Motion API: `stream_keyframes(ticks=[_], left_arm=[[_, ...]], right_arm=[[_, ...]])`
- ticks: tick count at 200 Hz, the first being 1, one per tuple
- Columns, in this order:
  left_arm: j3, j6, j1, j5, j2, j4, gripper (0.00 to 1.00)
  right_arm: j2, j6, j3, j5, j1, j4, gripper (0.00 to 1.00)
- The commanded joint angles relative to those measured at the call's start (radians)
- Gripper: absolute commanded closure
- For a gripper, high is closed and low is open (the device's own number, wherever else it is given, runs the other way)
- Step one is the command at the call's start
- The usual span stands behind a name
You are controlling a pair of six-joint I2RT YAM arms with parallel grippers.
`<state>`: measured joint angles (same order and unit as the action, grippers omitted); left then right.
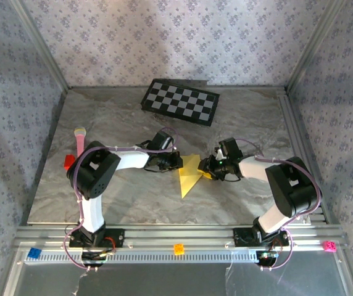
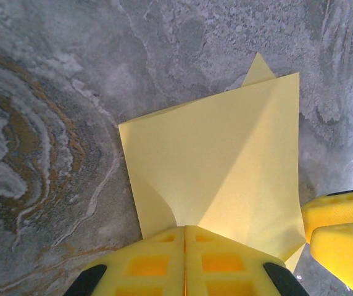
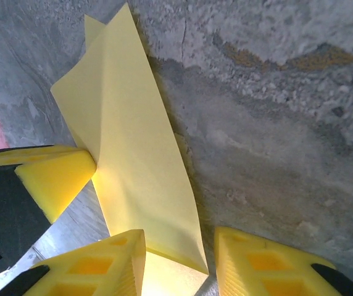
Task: Fold a paper plane with a square sheet of paper (pick it up from the middle)
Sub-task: Fold the wing for the fifth time at the center of the table.
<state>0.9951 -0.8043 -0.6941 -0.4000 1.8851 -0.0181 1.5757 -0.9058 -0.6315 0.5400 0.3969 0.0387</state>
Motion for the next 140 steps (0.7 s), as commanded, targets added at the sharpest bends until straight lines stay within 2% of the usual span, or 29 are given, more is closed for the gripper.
stream_keyframes(ticks=[1, 47, 94, 140], left_arm=[[-0.006, 0.008, -0.005, 0.019, -0.003, 0.063, 0.91], [-0.007, 0.009, -0.004, 0.009, 0.009, 0.049, 0.91], [-0.006, -0.001, -0.005, 0.014, 0.003, 0.042, 0.9], [-0.024, 0.0, -0.004, 0.017, 0.0, 0.037, 0.91]], right_arm=[[0.002, -0.031, 0.017, 0.018, -0.003, 0.038, 0.66], [0.002, -0.034, 0.012, 0.055, -0.014, 0.118, 0.67], [0.063, 0.004, -0.029, 0.124, -0.026, 0.115, 0.66], [0.066, 0.061, -0.046, 0.131, -0.031, 0.068, 0.68]])
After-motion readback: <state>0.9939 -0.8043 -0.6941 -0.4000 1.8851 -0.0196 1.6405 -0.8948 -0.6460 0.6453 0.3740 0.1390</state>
